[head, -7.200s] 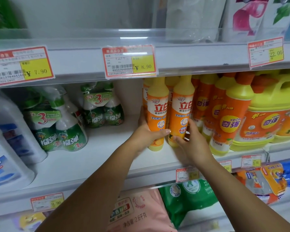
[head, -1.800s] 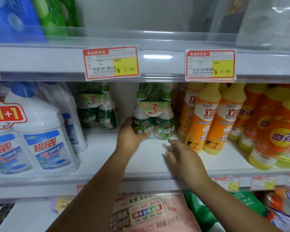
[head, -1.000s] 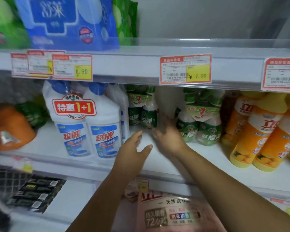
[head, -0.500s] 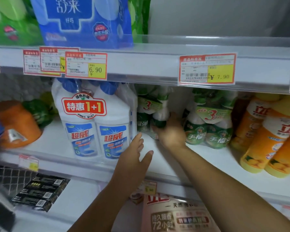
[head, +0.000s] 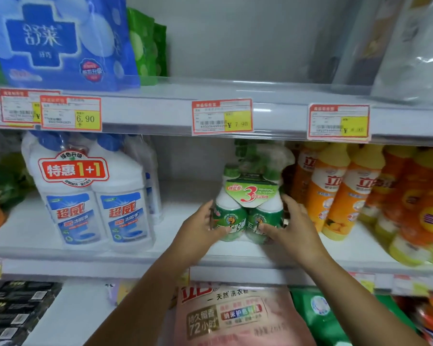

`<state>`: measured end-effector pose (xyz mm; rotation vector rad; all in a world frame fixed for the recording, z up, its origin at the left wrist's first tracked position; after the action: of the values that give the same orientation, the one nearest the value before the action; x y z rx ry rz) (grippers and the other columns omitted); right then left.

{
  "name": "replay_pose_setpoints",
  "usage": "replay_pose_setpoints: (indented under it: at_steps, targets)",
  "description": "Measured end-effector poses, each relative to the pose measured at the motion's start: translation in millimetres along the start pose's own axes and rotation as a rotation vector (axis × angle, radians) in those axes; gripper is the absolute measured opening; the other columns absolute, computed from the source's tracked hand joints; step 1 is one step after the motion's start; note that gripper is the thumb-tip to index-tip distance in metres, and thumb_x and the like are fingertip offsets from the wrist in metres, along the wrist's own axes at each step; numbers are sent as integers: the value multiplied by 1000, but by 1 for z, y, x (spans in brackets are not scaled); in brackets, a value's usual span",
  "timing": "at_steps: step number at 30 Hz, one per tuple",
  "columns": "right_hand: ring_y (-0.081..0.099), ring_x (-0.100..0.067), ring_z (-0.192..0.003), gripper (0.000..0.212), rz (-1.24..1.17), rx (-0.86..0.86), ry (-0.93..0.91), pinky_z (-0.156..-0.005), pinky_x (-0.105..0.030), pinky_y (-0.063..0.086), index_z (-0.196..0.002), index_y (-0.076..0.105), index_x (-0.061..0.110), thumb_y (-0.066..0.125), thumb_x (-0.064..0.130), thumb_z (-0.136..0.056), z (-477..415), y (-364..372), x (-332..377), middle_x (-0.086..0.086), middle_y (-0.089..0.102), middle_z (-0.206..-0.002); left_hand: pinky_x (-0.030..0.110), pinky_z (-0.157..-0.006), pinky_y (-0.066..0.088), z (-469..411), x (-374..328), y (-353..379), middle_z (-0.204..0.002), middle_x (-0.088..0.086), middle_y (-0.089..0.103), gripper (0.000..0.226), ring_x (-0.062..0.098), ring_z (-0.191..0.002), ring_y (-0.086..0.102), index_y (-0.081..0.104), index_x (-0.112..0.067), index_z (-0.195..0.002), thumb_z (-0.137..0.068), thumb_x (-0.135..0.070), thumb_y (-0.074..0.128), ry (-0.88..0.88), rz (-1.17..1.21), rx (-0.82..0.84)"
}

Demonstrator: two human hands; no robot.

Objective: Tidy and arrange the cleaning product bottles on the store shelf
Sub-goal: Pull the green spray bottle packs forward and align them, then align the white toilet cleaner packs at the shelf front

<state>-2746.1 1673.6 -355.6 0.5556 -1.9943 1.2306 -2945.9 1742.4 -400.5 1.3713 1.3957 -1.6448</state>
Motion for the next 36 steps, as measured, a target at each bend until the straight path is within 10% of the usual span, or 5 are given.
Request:
replay_pose_setpoints:
  at_steps: [14, 21, 27, 31, 36]
  targets:
    - [47, -21, -119, 70, 119, -235, -77, -94, -29, 41, -140, 41, 23, 75, 23, -79, 2, -17, -10, -5, 47, -128, 38, -99, 48, -19, -13, 25, -102, -22, 60, 63, 6, -103, 61, 48, -25, -130, -76, -9, 76, 41, 80, -47]
    - [43, -20, -115, 57, 108, -371, -208, -97, -26, 34, -134, 45, 12, 70, 20, -83, 31, -18, 24, -8, 49, -121, 31, -105, 42, 25, -31, -16, -138, -6, 49, 62, 6, -123, 49, 41, -28, -139, -83, -33, 68, 160, -80, -157]
    - [51, -6, -101, 41, -101, 42, -331, -90, -24, 43, -126, 53, 22, 65, 28, -87, 47, 81, 96, 8, 50, -111, 9, -77, 46, 106, -59, -126, -98, -16, 56, 28, -1, -88, 56, 60, -30, -113, -87, -21, 64, 332, -151, -629]
    - [53, -6, -112, 54, -217, 251, -283, -95, -25, 44, -132, 47, 27, 70, 35, -83, 46, 139, 135, 11, 52, -124, 26, -96, 43, 138, -31, -203, -115, -4, 45, 46, 17, -108, 53, 51, -19, -126, -83, -21, 69, 298, -254, -952]
    - [52, -3, -112, 65, -400, 371, -160, -93, -19, 43, -136, 39, 26, 73, 31, -81, 41, 183, 159, 14, 54, -122, 32, -98, 43, 112, 22, -239, -133, 1, 46, 70, 9, -114, 51, 36, -28, -139, -80, -28, 73, 93, -84, -759]
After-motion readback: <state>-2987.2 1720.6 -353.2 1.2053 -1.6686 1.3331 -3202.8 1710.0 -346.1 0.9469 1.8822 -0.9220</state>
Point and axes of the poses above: each hand's wrist, its own z-axis away from the middle knuckle, its own y-axis out of the palm, x = y × z, the point moved 10 cm from there along -z, towards the middle knuckle
